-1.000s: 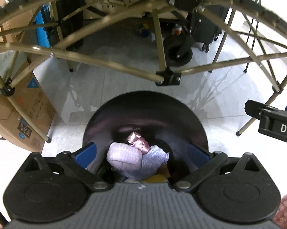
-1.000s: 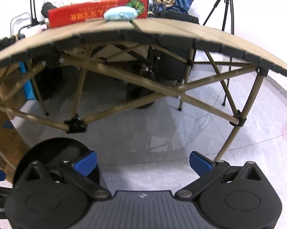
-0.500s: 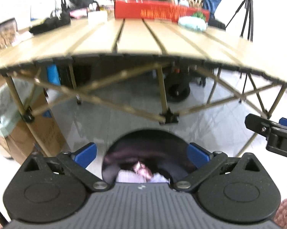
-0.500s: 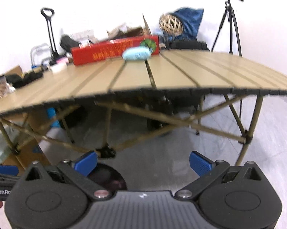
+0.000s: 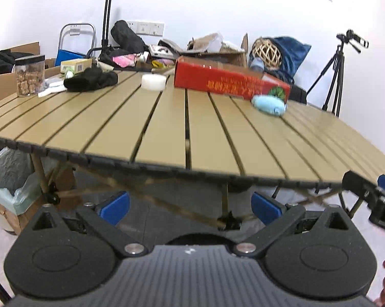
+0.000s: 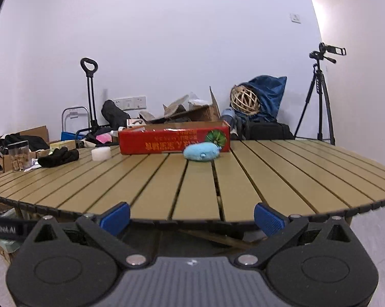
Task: Collect trash
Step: 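Raise both tools back up toward the table top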
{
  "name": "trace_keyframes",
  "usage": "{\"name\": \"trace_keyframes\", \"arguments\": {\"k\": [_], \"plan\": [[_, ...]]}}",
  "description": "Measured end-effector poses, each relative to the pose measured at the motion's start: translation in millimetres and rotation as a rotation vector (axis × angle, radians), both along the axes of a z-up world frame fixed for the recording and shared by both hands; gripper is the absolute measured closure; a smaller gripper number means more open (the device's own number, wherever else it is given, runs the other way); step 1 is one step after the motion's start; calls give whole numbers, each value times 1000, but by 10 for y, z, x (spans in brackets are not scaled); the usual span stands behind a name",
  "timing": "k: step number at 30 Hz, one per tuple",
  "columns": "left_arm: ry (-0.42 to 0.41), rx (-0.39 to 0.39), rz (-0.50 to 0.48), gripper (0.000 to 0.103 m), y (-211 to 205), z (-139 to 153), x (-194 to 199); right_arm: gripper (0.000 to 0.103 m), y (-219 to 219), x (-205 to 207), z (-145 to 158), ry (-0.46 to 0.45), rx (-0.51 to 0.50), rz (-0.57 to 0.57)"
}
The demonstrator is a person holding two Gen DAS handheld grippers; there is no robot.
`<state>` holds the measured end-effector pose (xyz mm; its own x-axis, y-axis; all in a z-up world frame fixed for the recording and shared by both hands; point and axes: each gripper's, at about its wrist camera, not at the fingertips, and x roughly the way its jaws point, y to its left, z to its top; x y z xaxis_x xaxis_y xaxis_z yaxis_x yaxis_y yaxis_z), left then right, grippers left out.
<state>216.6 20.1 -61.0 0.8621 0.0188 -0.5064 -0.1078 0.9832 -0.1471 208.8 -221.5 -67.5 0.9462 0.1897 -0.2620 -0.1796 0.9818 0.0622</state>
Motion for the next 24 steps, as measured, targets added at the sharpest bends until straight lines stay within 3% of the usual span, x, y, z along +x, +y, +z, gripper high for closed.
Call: {"name": "trace_keyframes", "arguments": {"k": [12, 24], "plan": [[-96, 43, 44, 0, 184, 376, 397, 0, 161, 514, 341, -84, -17, 38], [-89, 51, 41, 0, 432, 565, 1010, 0, 264, 1409, 534, 14, 32, 37]]}}
